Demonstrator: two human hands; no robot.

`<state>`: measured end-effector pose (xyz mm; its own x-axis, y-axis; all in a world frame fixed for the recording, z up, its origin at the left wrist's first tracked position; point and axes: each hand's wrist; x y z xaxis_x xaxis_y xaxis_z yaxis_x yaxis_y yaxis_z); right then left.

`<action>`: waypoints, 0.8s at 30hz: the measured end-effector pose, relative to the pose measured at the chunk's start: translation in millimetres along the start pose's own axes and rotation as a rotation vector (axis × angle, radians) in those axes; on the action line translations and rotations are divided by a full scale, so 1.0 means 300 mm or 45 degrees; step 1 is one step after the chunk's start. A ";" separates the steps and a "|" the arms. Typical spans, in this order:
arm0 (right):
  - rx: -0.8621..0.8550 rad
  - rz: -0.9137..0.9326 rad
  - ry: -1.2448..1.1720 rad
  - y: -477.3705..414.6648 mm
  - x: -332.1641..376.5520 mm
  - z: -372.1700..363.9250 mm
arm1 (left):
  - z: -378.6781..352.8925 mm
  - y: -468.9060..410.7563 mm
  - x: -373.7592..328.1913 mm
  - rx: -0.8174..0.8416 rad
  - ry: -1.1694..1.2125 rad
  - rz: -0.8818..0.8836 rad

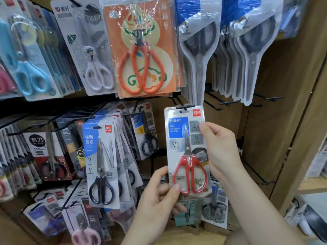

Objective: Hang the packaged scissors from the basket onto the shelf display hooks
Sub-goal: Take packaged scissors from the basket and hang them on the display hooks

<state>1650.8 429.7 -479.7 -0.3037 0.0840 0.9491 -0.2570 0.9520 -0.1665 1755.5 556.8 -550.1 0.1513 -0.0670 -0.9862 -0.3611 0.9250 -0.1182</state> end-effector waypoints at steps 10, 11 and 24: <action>0.018 -0.041 0.105 -0.019 -0.016 0.005 | 0.026 0.010 0.023 -0.038 0.085 0.101; 0.024 -0.046 0.121 -0.023 -0.018 0.007 | 0.028 0.009 0.025 -0.041 0.073 0.100; 0.037 -0.217 0.154 -0.080 -0.020 0.041 | 0.000 -0.016 0.011 -0.114 -0.081 0.155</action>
<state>1647.5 402.8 -484.9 -0.1419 -0.0408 0.9890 -0.3223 0.9466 -0.0071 1757.9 552.2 -552.9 0.1580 0.0701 -0.9850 -0.4605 0.8876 -0.0107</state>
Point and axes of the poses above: each hand's wrist, its own y-axis away from the middle knuckle, its own z-axis out of the back of the hand, x = y × z, and after that the axes turned 3 degrees about -y, right-handed
